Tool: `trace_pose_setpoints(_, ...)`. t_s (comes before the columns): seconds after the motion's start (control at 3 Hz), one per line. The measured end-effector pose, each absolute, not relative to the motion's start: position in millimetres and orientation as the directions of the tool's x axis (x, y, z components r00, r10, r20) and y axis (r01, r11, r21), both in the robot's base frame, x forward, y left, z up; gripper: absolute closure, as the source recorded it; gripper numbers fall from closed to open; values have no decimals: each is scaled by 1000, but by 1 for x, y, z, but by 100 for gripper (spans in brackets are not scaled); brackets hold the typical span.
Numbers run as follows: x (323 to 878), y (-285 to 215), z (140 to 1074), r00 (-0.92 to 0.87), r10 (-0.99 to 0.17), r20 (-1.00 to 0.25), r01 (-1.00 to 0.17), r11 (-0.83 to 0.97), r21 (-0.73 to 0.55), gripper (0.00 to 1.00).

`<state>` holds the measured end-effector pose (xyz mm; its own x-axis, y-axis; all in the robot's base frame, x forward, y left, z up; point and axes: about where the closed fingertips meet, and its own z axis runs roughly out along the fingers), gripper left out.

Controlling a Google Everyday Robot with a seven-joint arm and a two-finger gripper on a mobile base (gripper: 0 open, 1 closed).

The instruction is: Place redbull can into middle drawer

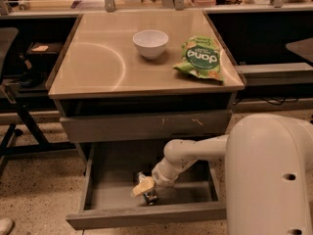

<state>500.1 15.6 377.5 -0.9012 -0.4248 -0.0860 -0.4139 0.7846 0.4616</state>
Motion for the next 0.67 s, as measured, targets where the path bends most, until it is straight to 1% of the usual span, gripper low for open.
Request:
trace_pose_setpoints(0.33, 497, 8, 402, -913, -393, -111, -400, 809, 430, 0)
trace_pose_setpoints(0.67, 498, -18, 444, -926, -322, -199, -372, 867, 330, 0)
